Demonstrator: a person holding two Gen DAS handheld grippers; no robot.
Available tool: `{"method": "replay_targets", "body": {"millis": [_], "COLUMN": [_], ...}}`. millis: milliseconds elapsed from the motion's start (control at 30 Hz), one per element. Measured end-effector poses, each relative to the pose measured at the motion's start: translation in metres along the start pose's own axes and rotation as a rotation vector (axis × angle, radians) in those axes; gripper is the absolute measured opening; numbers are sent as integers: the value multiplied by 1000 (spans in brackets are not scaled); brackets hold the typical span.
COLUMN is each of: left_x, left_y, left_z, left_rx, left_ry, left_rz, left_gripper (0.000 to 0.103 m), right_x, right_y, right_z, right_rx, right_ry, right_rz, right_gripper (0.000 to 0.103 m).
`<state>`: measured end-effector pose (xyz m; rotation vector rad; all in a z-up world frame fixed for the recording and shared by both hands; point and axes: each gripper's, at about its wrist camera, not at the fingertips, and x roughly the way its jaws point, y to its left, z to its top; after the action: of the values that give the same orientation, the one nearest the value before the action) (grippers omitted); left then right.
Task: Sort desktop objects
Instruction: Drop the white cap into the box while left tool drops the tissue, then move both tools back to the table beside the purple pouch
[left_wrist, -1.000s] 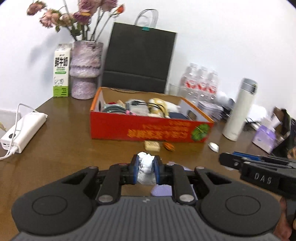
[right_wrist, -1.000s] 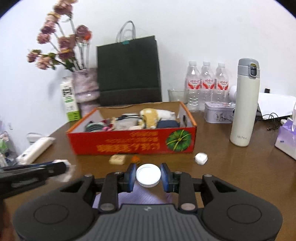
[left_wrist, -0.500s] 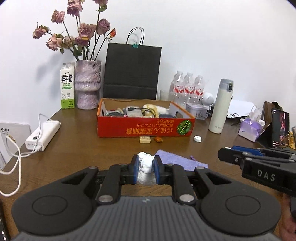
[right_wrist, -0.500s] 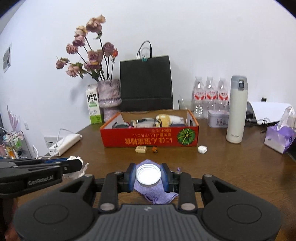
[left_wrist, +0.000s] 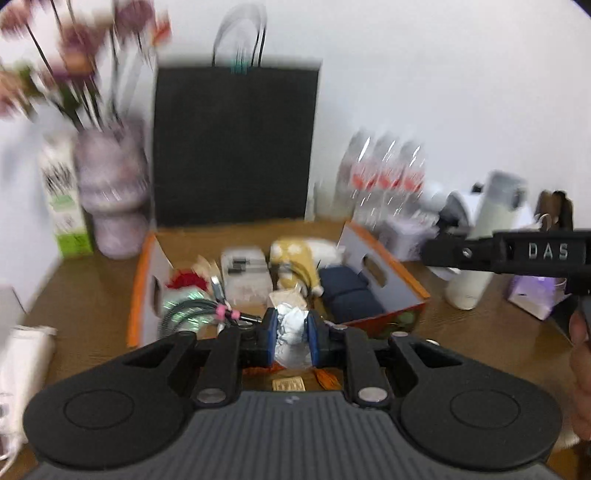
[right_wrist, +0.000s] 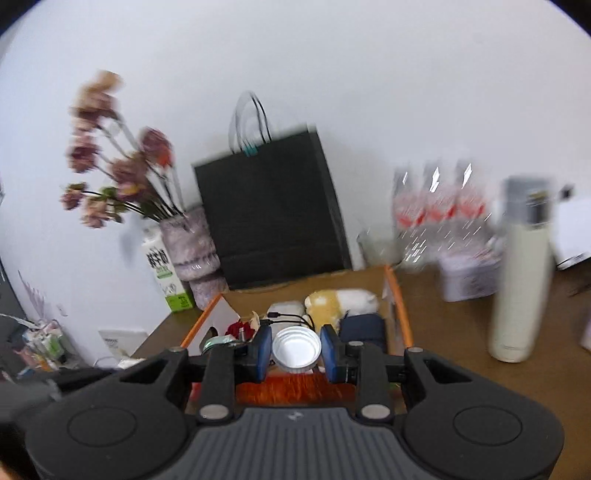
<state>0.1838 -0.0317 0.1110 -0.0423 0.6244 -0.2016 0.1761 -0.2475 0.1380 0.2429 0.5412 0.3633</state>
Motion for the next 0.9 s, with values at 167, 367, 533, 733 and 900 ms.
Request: {"method": "replay_targets", "body": {"millis": [167,367,533,733,900], "left_x": [78,130,91,-1,-51], "left_y": [12,21,15,4,15], "left_z": [23,28,22,-4,-58], "left_rx": [-5,49,69,84,-5], "left_ry": [71,116,44,-102,-68], "left_rz": [56,117,97,113,161], "left_gripper": [18,37,45,75,89], "right_x": [103,173,161,89,34], "right_y": [-14,-17,-23,-8,13], "right_z": [15,-1,-9,-23,-65], "right_rx": [15,-51,-51,-77,-121], "right_ry": [183,272,220,79,87], "right_rz": [-13,-85,-94,-144,-155], "right_gripper": [27,28,29,53,82]}}
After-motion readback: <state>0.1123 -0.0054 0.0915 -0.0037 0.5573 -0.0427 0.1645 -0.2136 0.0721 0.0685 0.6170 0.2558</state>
